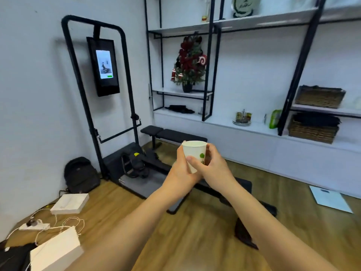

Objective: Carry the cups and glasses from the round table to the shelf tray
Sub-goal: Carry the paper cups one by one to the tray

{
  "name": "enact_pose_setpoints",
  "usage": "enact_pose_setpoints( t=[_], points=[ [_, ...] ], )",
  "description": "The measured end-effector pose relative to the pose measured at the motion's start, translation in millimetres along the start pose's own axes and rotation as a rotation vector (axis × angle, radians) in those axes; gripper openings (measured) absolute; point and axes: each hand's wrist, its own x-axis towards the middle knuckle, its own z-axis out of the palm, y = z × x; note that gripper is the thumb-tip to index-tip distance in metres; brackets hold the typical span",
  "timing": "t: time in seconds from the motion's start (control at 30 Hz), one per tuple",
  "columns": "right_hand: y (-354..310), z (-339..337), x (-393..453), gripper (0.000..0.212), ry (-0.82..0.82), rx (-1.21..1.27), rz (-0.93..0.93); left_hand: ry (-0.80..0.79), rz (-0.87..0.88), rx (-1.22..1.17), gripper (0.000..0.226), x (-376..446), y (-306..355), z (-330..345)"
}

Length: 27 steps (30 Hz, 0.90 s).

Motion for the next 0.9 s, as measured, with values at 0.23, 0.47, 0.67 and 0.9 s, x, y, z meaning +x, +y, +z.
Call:
enact_pose_setpoints(
  t=[0.23, 0.47, 0.67, 0.9],
  points=[
    [58, -191, 20, 0.053, 0.195, -0.097, 0.078, -0.133, 0.009, -0.135, 0.071, 88, 49, 196],
    [125, -332, 45, 0.060, 0.181, -0.168, 0.116, -0.361, 0.077, -0.183, 0.083, 173, 62, 318],
    [196, -417, 105, 0.058, 0.247, -0.210, 0.131, -0.421, 0.076, -0.152, 0.074, 264, 42, 417],
    [276, -519, 228, 0.058, 0.260, -0.225, 0.159, -0.431, 0.062, -0.138, 0.072, 404, 33, 519]
  ],
)
